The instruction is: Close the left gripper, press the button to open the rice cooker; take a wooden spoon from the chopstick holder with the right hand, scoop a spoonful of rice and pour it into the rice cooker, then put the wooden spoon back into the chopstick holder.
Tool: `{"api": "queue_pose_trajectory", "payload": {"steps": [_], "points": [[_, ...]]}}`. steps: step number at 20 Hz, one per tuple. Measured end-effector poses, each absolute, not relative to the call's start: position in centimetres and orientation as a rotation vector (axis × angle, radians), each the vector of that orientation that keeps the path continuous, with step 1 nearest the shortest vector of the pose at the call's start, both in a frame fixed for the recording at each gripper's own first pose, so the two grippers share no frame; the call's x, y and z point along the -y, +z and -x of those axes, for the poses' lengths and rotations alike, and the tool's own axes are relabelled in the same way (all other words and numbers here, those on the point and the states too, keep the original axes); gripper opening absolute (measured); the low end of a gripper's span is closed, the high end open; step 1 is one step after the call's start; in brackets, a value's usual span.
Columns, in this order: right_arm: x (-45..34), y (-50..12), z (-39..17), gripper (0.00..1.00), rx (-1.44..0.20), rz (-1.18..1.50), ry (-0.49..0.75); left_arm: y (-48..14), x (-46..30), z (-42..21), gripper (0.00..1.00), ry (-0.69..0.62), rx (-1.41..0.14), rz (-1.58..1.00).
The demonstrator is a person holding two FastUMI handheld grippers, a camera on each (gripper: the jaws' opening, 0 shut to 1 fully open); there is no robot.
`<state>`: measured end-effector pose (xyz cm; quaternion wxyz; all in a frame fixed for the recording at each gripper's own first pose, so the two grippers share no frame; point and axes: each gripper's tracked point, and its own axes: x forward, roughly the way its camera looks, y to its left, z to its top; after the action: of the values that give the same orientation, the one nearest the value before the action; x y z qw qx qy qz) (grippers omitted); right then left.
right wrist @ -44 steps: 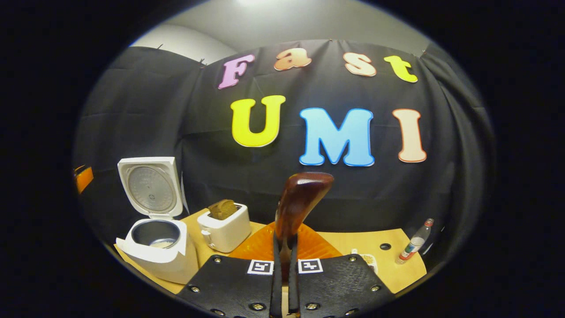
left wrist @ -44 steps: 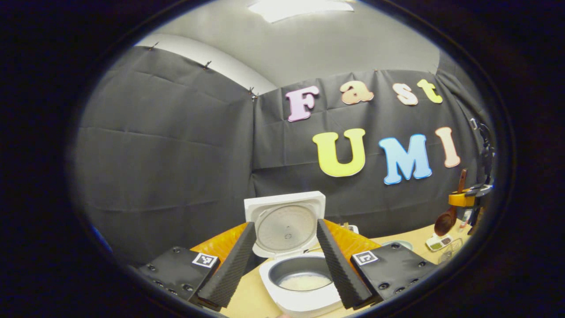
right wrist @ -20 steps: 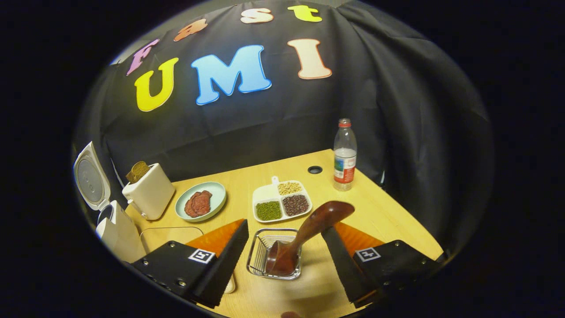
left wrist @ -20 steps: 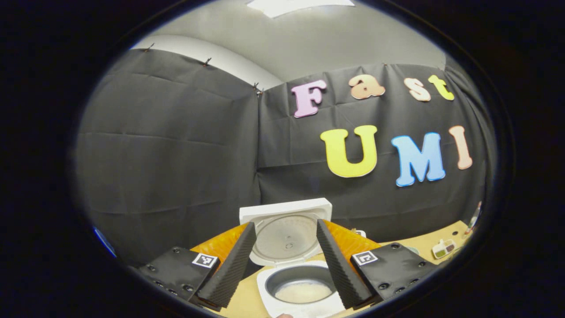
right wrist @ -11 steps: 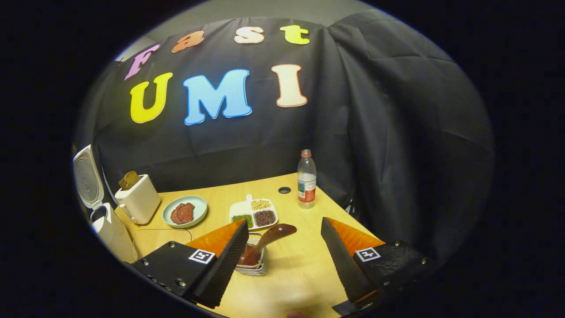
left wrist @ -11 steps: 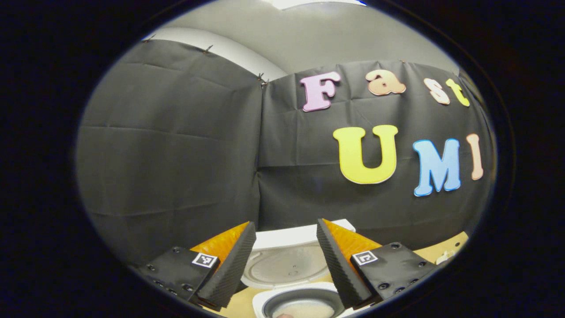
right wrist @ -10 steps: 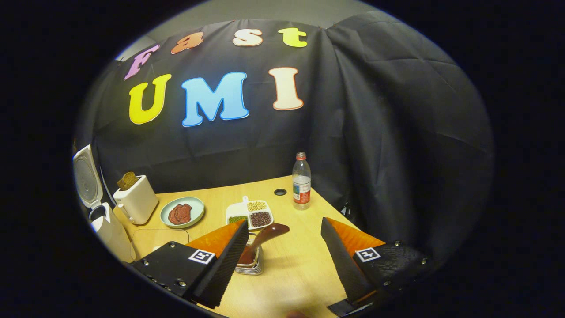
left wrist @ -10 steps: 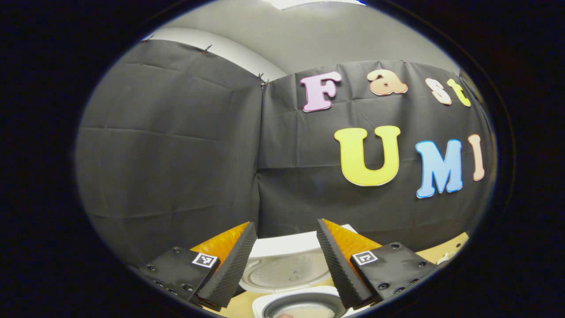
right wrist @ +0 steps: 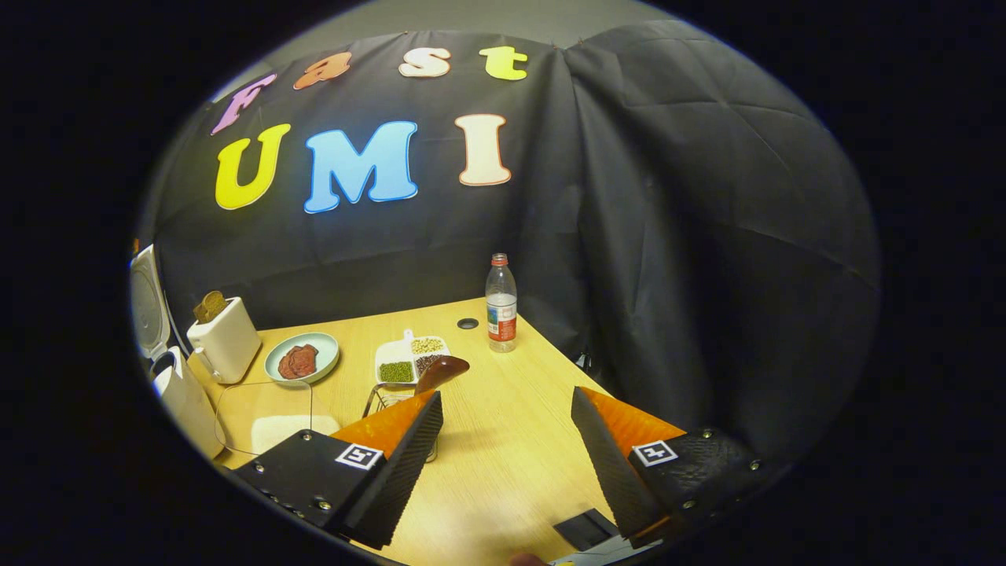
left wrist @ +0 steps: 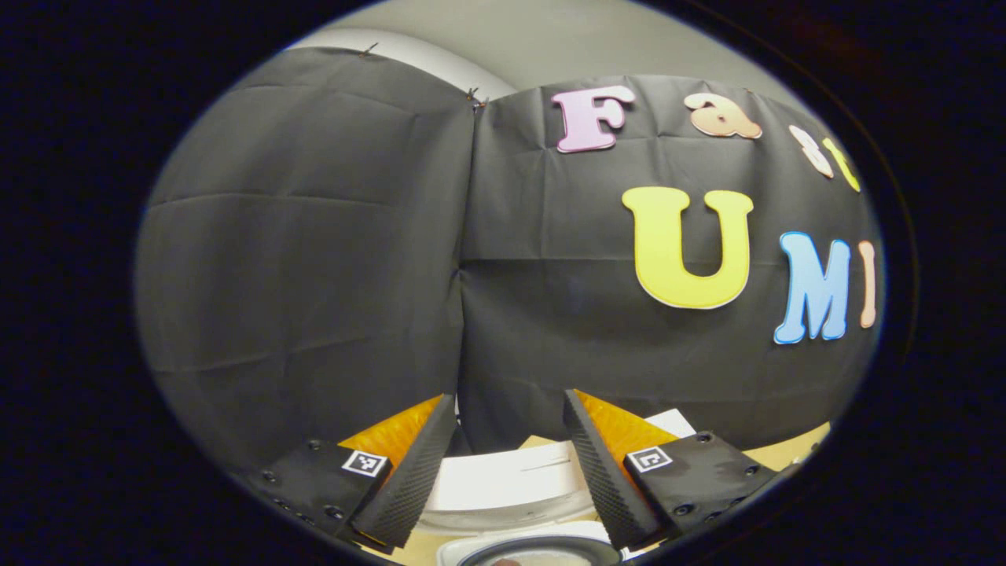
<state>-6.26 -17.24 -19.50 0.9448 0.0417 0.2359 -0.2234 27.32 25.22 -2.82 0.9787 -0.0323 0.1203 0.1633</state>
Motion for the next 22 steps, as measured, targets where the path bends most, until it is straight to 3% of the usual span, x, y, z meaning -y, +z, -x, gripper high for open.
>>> {"api": "queue_pose_trajectory", "payload": {"steps": [1,4,9,22], "points": [[17.1,-19.3,6.1,1.00,-0.477,-0.082,-0.451,-2.3,-25.1,-27.1,0.92,0.328,-0.225,0.043],[16.1,-18.9,5.2,1.00,-0.466,-0.062,-0.413,-2.7,-24.5,-26.7,0.97,0.309,-0.219,0.031],[12.4,-17.9,2.4,1.00,-0.440,-0.056,-0.300,-2.3,-23.4,-24.7,0.98,0.279,-0.215,0.026],[4.6,-14.4,-2.6,1.00,-0.356,-0.021,-0.028,-7.5,-14.7,-12.7,0.94,0.156,-0.288,0.085]]}}
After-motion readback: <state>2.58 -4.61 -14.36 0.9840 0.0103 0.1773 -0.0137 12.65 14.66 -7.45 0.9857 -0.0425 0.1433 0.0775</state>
